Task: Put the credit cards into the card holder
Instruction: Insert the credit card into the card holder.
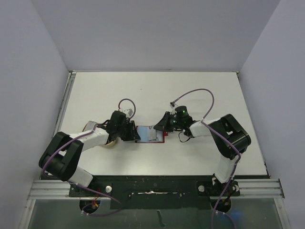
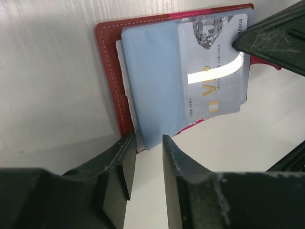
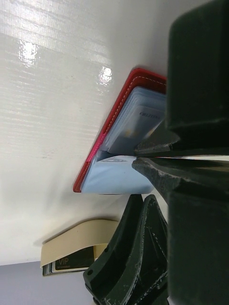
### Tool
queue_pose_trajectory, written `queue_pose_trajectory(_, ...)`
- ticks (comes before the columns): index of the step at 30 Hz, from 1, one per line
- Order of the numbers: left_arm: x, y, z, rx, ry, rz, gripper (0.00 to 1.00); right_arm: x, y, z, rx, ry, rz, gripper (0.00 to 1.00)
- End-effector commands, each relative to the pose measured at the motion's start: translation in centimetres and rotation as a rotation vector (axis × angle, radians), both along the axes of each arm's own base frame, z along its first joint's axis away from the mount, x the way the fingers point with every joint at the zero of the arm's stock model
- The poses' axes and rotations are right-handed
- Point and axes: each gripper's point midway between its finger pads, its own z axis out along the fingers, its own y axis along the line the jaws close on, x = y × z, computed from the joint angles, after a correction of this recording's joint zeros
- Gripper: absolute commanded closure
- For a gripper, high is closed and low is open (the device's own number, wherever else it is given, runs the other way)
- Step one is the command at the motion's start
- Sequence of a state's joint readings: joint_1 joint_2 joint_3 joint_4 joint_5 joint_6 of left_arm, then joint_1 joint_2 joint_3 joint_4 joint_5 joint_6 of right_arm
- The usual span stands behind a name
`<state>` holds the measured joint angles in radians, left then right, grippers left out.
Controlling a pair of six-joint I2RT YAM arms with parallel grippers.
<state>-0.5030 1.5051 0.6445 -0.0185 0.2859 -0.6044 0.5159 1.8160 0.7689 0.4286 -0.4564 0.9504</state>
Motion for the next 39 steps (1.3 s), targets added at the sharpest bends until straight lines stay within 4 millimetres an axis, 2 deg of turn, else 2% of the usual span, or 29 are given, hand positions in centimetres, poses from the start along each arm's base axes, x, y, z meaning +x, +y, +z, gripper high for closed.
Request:
queue_pose_trajectory(1, 1.6, -0.1, 2.1, 0.007, -0.082, 0.007, 0.72, 1.1, 0.7, 1.6, 0.030, -0.077, 0.013, 1.00)
queue_pose_trajectory(9, 1.4, -0.2, 1.4, 0.004, -0.074, -0.001, 0.68, 1.0, 1.1, 1.6, 0.029, -0.089, 0.022, 1.00)
queue_pose_trajectory(19, 1.1, -0.5, 0.9, -0.009, -0.060, -0.015, 0.86, 0.9, 1.3, 1.5, 0.033, -0.083, 0.024, 1.00)
queue_pose_trajectory(28, 1.1, -0.5, 0.9, -0.011, -0.058, -0.019, 0.91, 0.9, 1.4, 1.5, 0.035, -0.079, 0.023, 1.00)
queue_pose_trajectory(39, 0.8, -0.8, 1.0, -0.034, -0.051, -0.020, 0.91, 1.0, 2.2, 1.5, 0.056, -0.069, 0.016, 0.96)
